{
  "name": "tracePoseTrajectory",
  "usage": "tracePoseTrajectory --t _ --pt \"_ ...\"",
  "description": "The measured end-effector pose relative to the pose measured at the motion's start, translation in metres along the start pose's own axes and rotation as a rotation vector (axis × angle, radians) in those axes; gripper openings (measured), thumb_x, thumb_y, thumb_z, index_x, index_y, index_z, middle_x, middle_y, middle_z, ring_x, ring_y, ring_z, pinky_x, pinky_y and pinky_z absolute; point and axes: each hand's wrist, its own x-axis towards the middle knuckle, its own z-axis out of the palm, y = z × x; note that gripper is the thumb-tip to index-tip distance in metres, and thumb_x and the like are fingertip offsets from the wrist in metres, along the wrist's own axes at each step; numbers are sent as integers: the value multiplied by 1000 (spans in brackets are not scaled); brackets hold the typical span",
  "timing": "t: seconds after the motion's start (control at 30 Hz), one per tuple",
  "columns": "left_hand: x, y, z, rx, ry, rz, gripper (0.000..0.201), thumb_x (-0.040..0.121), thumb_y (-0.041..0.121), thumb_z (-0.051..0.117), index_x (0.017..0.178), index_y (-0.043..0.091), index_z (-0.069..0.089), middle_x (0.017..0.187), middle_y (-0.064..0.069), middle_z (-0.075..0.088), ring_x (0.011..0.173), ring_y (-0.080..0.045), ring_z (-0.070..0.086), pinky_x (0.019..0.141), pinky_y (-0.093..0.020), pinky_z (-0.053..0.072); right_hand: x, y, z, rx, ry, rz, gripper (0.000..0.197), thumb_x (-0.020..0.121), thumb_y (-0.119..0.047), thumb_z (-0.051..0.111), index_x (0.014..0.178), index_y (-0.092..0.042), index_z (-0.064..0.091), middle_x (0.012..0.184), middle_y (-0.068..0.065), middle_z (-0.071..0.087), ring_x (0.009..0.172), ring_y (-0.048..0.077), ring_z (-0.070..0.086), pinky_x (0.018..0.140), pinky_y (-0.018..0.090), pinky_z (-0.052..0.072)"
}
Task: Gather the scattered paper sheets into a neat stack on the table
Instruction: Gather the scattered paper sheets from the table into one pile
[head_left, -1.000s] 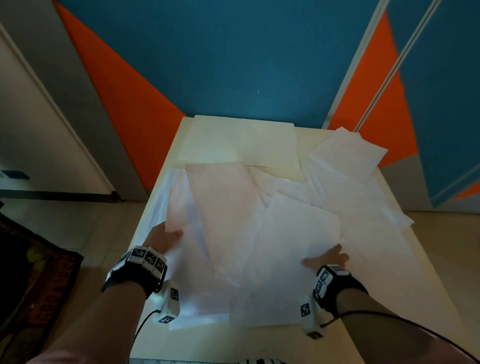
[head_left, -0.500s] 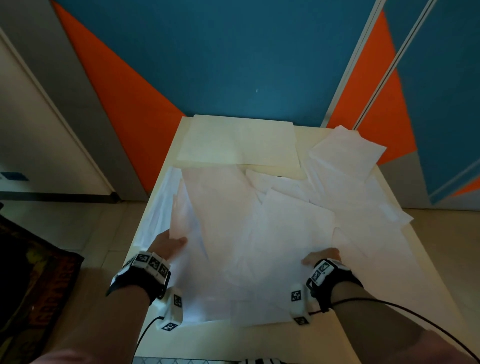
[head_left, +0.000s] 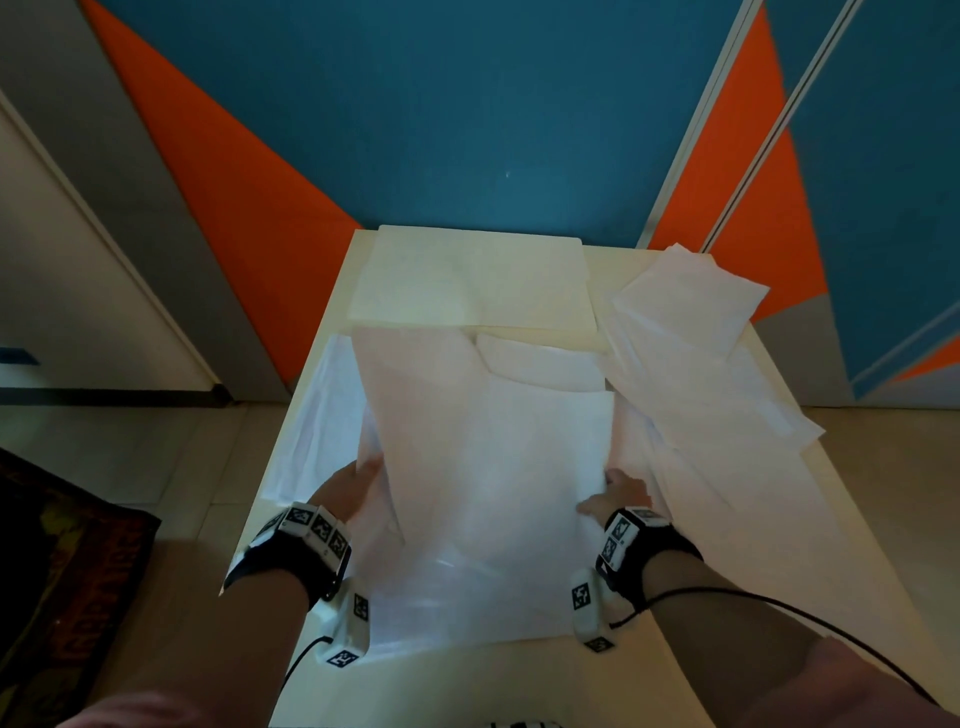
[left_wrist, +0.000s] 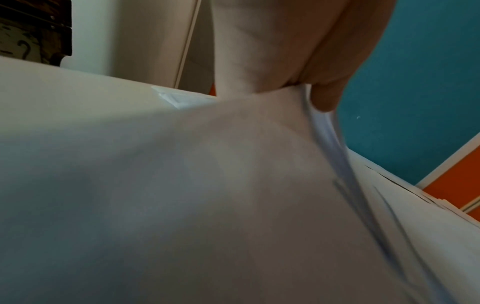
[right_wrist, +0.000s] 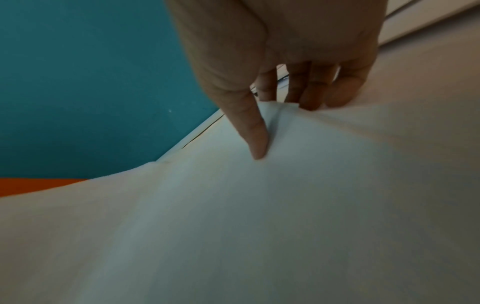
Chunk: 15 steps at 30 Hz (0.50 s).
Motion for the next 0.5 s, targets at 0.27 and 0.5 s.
tracePoseTrajectory --t 0.27,0.5 --pt "15 0 5 -78 -18 -43 56 78 18 72 126 -4 53 128 -23 58 115 -36 57 99 -40 44 -11 -13 19 127 -168 -202 52 80 0 61 130 -5 49 131 16 58 117 31 57 101 36 44" --pt "22 -1 3 -56 15 -25 51 81 7 67 126 -11 50 131 -26 55 121 -37 52 93 -36 40 -6 -12 4 333 -21 -144 69 78 -12 72 136 -8 36 115 16 56 103 29 56 87 32 44"
